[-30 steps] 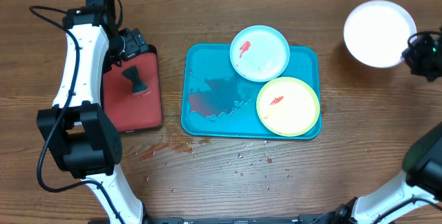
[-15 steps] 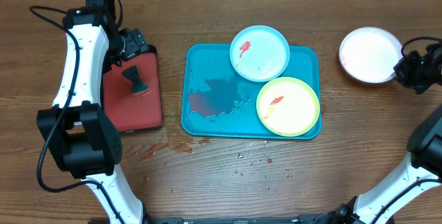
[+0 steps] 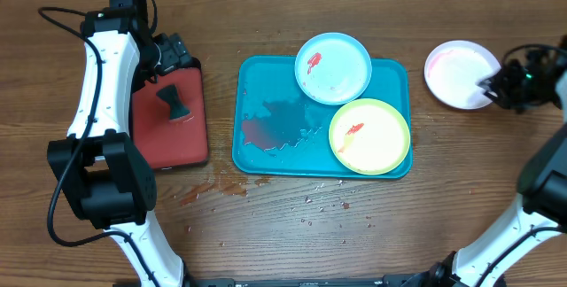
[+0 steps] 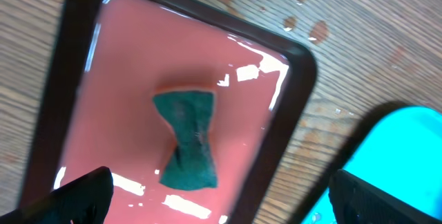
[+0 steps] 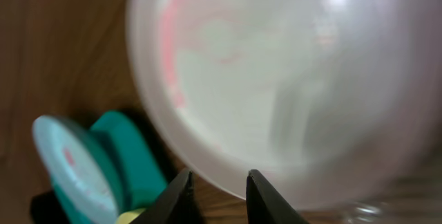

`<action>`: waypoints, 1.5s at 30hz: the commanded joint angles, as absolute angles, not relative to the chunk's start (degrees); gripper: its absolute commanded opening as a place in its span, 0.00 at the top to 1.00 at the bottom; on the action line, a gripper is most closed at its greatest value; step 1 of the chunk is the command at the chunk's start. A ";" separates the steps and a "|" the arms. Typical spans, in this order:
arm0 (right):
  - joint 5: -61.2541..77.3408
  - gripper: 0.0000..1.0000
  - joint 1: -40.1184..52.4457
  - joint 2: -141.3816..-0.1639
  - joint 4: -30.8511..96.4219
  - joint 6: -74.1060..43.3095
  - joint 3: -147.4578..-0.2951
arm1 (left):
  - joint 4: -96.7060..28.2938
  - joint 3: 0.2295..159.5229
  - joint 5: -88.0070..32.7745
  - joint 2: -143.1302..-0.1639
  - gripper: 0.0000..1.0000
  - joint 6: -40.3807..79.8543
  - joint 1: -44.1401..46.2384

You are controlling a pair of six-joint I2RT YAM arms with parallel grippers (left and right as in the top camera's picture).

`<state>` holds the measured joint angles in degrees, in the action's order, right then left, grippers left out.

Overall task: Clean dirty plates on tray and stack at the side
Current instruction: 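Carry the white plate right and set it on the table, then move the right gripper back to the light blue plate's rim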

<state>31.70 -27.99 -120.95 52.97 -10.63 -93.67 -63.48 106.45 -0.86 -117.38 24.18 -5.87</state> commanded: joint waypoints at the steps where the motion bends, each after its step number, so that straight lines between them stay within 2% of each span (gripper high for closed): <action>1: 40.60 0.71 -20.99 -120.66 51.18 -8.10 -93.78 | -63.92 106.96 -4.95 -117.25 0.00 24.45 -5.82; 3: 40.51 0.62 -17.26 -120.66 48.97 -8.12 -93.78 | -64.58 106.96 -4.97 -117.25 0.00 24.45 -5.80; 5: 38.04 0.45 -13.69 -120.66 46.65 -9.61 -93.78 | -64.95 106.94 -4.95 -117.25 0.00 24.45 -5.80; 6: 35.05 0.43 -11.55 -120.66 45.39 -11.18 -93.78 | -65.08 106.94 -4.97 -117.25 0.00 24.45 -5.80; 12: 9.85 0.40 -0.54 -120.68 41.56 -20.14 -93.76 | -66.17 106.91 -4.97 -117.25 0.00 24.45 -5.80; 15: 1.58 0.40 3.64 -120.68 40.36 -23.31 -93.76 | -66.61 106.91 -4.95 -117.25 0.00 24.43 -5.80; 22: -1.91 0.43 8.23 -122.56 39.29 -29.04 -93.76 | -67.31 106.89 -4.95 -117.25 0.00 24.45 -5.80; 29: 1.89 0.48 9.06 -126.10 39.20 -30.41 -93.73 | -67.46 106.89 -4.95 -117.25 0.00 24.45 -5.80; 31: 4.10 0.53 9.06 -126.72 39.00 -29.71 -93.73 | -67.42 106.89 -4.95 -117.25 0.00 24.45 -5.82; 33: 5.54 0.66 9.06 -127.15 39.18 -29.56 -93.73 | -67.42 106.89 -4.95 -117.25 0.00 24.45 -5.82; 37: 6.74 0.81 9.06 -127.31 39.44 -29.54 -93.76 | -67.46 106.89 -4.99 -117.25 0.00 24.45 -5.82; 45: 24.56 0.96 9.06 -127.28 39.31 -21.43 -93.84 | -68.16 106.85 -5.61 -117.32 0.00 24.43 -5.10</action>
<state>15.46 8.73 -126.67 39.48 -25.39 -93.67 -67.81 106.45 -4.43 -117.38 24.21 -5.76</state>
